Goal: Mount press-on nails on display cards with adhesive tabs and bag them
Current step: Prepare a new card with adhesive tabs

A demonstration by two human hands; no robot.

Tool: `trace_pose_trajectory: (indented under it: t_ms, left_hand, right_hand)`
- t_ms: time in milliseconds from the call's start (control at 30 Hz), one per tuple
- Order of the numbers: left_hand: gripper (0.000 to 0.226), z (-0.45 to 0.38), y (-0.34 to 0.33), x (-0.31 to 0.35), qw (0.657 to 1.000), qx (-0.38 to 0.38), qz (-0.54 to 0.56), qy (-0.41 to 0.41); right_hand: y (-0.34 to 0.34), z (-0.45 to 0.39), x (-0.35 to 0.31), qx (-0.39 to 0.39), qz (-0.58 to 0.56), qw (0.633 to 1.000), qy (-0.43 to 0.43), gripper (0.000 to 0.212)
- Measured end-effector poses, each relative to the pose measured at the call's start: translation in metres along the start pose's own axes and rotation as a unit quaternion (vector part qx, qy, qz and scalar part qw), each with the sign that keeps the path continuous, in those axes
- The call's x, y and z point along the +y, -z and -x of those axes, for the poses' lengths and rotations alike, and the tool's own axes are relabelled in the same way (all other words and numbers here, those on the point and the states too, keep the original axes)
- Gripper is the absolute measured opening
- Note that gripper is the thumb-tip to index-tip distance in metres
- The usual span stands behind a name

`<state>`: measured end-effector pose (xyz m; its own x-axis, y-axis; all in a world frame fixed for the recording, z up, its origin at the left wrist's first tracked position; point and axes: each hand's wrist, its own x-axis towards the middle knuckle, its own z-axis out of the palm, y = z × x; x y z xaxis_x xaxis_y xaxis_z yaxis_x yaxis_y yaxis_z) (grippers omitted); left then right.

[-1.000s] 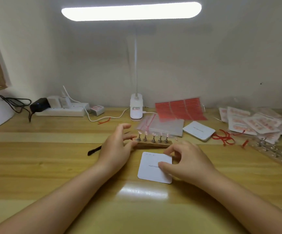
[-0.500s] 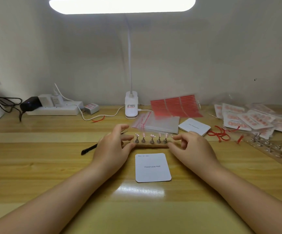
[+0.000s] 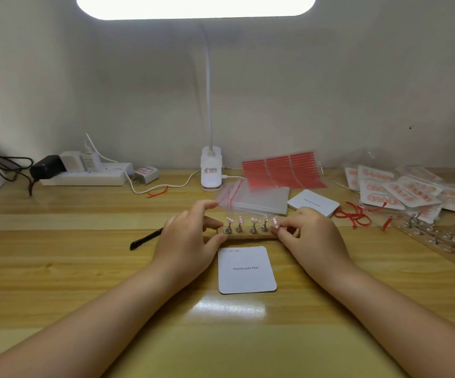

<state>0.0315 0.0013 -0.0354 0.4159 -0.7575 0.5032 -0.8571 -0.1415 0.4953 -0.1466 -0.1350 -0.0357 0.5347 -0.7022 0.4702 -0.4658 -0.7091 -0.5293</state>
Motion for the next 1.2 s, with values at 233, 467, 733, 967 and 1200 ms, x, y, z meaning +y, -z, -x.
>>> trace_pose_trajectory:
  t_ms: [233, 467, 733, 967, 1200]
  left_hand:
    - [0.066, -0.004, -0.002, -0.006, 0.998, -0.023, 0.002, 0.057]
    - [0.063, 0.002, 0.003, 0.01, 0.994, 0.088, 0.009, -0.07]
    - [0.057, 0.014, 0.0, 0.032, 0.984, 0.048, 0.045, -0.166]
    - [0.053, 0.014, 0.002, 0.035, 0.98, 0.059, 0.081, -0.171]
    - [0.043, 0.013, -0.001, 0.033, 0.978, 0.065, 0.094, -0.173]
  right_hand:
    - [0.001, 0.006, -0.015, 0.037, -0.112, 0.993, 0.021, 0.01]
    - [-0.004, 0.013, -0.026, -0.024, -0.236, 0.971, 0.02, 0.008]
    - [-0.004, 0.019, -0.03, 0.0, -0.187, 0.974, 0.128, 0.011]
    - [-0.005, 0.019, -0.03, -0.005, -0.192, 0.973, 0.124, 0.011]
    - [-0.005, 0.019, -0.03, -0.001, -0.178, 0.974, 0.14, 0.011]
